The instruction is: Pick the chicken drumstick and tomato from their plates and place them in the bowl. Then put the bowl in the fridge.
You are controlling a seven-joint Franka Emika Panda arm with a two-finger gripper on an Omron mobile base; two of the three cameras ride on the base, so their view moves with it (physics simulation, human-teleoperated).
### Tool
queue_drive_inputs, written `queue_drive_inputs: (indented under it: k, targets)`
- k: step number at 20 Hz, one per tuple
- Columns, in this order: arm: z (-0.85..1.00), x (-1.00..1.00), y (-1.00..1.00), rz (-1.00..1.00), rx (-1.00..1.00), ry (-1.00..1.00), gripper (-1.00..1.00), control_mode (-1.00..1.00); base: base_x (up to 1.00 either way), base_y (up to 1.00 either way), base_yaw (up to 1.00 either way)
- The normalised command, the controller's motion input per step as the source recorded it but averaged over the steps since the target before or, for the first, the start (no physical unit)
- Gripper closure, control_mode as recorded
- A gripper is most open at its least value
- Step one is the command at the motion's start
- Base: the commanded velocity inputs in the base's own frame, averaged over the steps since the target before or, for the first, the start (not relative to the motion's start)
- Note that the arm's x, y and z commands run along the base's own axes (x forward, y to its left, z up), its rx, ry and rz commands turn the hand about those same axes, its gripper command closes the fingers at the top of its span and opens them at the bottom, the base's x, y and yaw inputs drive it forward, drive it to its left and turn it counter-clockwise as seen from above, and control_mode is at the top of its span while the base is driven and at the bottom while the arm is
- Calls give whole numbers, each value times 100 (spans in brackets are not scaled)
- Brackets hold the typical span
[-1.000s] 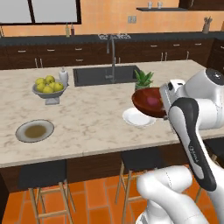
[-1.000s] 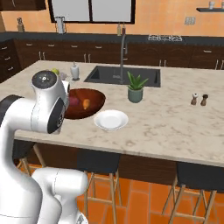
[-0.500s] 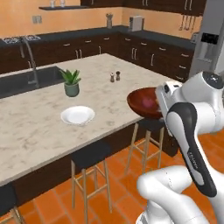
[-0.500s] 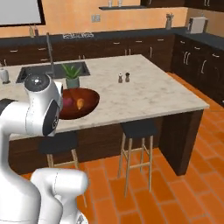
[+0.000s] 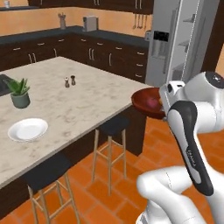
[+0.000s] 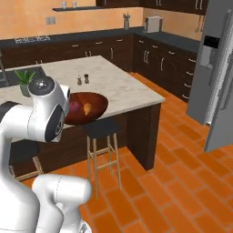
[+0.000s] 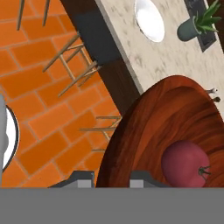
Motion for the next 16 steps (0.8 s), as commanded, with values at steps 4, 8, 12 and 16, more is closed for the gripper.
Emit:
queue_drive_inputs:
  k: [4,8,12,16]
  targets:
    - [0,0,0,0,0,0,100,100,26,-100,20]
    - [0,0,0,0,0,0,100,100,58,-100,35]
    - [0,0,0,0,0,0,100,100,60,-100,43]
    - [0,0,0,0,0,0,100,100,51,-100,42]
